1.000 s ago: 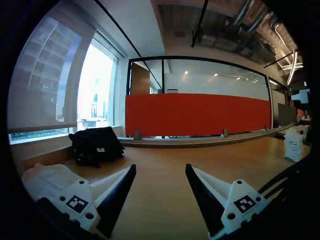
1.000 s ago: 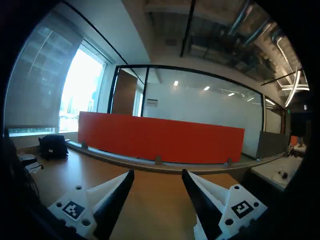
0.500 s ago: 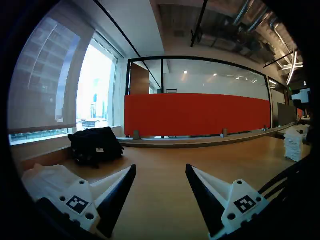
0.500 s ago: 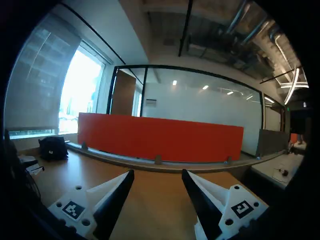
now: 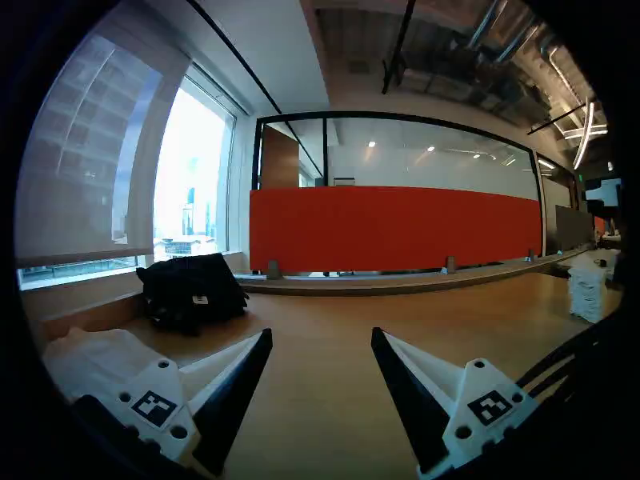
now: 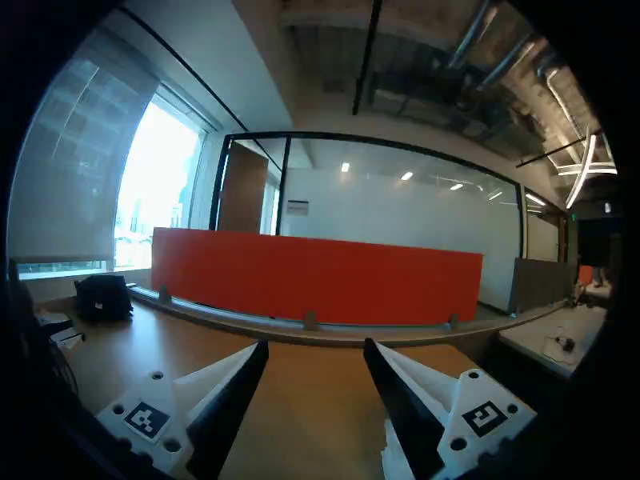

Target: Fold towel

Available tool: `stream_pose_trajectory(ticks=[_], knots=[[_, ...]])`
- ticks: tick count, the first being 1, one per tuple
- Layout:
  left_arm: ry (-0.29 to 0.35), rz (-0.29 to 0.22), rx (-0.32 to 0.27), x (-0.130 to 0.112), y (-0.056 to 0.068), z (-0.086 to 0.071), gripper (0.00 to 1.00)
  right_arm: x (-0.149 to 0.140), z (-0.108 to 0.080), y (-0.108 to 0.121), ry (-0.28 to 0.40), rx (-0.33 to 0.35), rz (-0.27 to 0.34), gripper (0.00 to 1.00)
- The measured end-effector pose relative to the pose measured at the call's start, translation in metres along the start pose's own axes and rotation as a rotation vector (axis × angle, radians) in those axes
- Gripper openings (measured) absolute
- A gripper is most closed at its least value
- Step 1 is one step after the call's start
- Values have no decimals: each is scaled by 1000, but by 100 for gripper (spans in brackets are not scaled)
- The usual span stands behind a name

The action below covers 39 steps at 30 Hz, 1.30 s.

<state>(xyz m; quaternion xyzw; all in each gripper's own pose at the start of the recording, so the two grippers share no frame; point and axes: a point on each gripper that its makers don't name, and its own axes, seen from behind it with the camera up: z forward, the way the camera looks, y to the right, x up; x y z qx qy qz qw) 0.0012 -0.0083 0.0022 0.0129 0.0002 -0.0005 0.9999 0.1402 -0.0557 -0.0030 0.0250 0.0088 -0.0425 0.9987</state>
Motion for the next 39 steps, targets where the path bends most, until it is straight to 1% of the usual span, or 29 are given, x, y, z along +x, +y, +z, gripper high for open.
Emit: stream_pose_trajectory(ticks=[5,9,14,18,29,35,39], knots=[[0,1,0,0,0,0,92,-10,-2,5,3,-1,2,92],[0,1,0,0,1,0,92,-24,-2,14,7,-13,3,92],[0,1,0,-1,1,0,92,-44,-3,24,13,-28,24,92],[0,1,0,-1,1,0,92,-63,-3,30,13,-27,41,92],[0,1,0,-1,1,0,92,-98,-2,39,13,-40,75,92],[0,1,0,-1,0,0,92,-111,-2,39,14,-34,94,92],[0,1,0,-1,0,-1,92,-121,-3,40,4,-42,97,92]])
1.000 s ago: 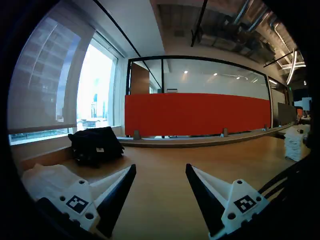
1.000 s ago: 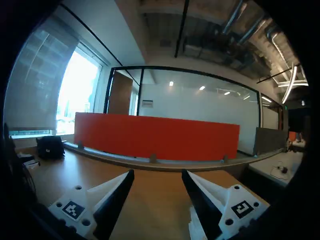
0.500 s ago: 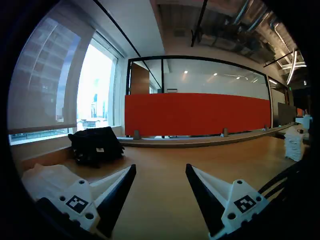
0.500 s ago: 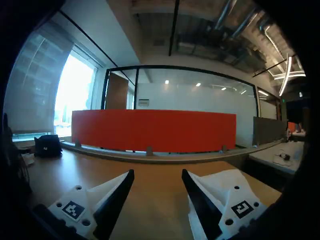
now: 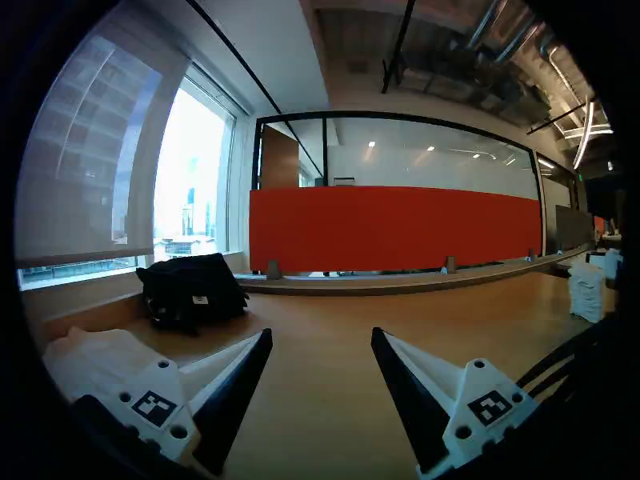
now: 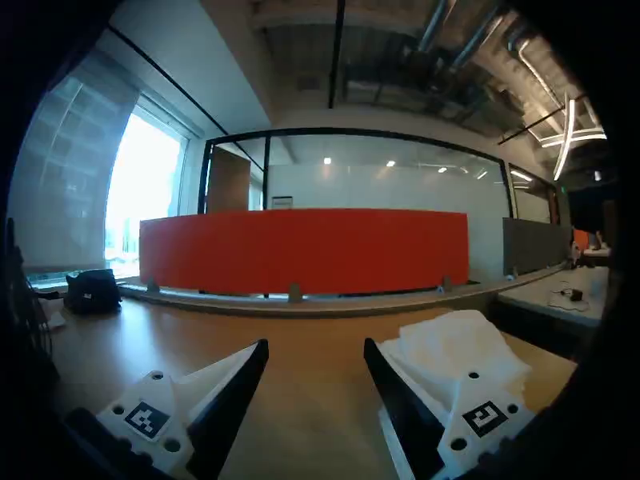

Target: Fold towel

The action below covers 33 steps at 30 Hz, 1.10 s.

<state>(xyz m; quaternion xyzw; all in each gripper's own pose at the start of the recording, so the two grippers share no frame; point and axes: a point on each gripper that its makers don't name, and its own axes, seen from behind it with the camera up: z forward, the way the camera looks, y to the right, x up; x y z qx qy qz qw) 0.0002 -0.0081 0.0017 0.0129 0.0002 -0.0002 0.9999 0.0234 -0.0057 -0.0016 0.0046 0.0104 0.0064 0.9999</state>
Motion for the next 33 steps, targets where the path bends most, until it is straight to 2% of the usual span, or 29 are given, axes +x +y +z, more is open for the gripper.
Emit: stream_pose_trajectory(ticks=[5,17,33], knots=[[0,0,0,0,0,0,92,-12,0,3,-15,-4,10,92],[0,0,0,0,0,0,92,-14,-1,8,-4,-6,15,92],[0,0,0,0,1,1,92,-22,-2,1,-19,-3,-14,92]])
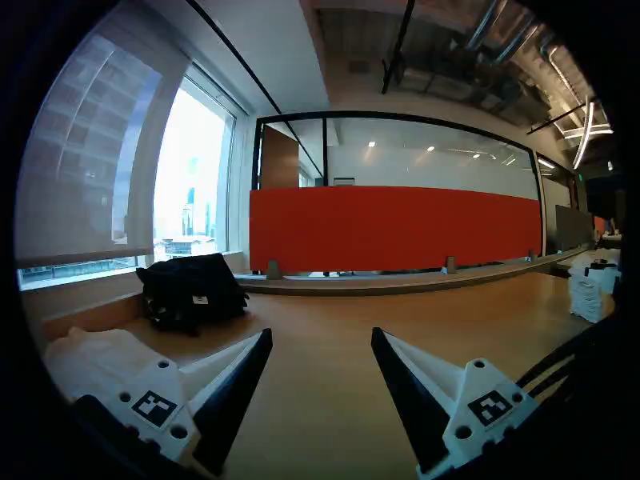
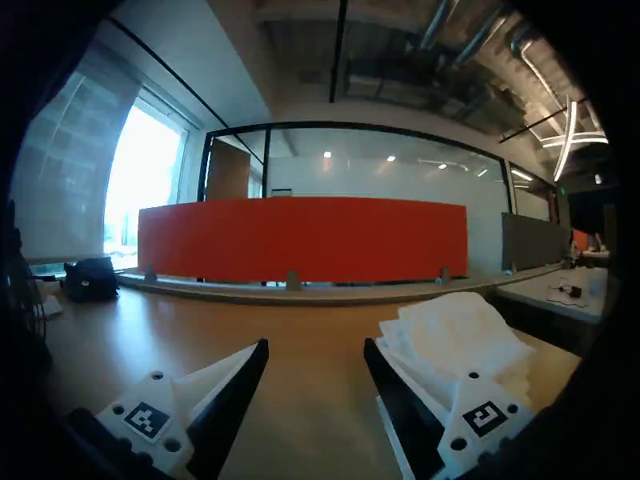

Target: Fold towel

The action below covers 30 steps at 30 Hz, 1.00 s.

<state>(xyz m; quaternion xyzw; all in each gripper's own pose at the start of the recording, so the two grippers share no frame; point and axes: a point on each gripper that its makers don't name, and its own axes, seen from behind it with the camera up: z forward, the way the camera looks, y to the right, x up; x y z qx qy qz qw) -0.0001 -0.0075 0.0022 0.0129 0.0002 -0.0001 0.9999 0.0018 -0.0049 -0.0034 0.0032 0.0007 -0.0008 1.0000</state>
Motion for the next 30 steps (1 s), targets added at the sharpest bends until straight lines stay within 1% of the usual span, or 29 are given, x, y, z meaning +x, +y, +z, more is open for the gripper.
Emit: stream_pose_trajectory(ticks=[24,26,30], knots=[[0,0,0,0,0,0,92,-1,2,-1,-2,11,2,92],[0,0,0,0,0,0,92,-1,2,-1,-2,11,2,93],[0,0,0,1,-1,0,92,-1,2,-1,-2,11,2,100]])
